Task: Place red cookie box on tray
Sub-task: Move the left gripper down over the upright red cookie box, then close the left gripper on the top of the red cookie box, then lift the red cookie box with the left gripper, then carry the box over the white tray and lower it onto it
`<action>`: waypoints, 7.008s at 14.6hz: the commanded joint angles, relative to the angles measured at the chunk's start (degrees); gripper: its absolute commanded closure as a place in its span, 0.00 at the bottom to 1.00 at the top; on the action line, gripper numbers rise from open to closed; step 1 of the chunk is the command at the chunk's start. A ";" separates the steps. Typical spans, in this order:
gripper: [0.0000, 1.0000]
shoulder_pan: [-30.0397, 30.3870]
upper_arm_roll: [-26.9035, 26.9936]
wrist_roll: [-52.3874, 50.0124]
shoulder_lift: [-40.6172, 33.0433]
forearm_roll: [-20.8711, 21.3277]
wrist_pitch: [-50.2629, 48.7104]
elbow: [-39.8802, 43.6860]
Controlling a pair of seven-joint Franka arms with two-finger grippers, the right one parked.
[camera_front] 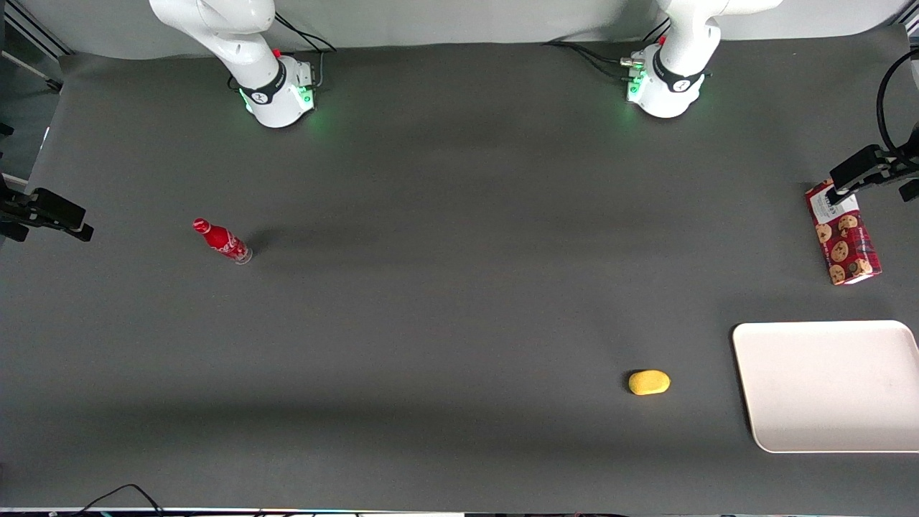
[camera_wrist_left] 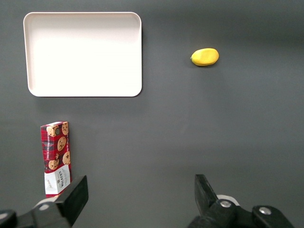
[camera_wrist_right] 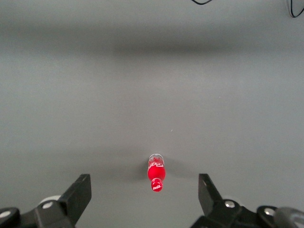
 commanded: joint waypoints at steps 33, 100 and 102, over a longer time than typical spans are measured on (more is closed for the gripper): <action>0.00 8.01 28.75 42.93 20.71 -13.42 40.55 -28.65; 1.00 19.70 15.21 34.08 64.48 -19.94 33.27 38.32; 1.00 19.70 15.04 33.64 64.57 -19.94 34.42 38.23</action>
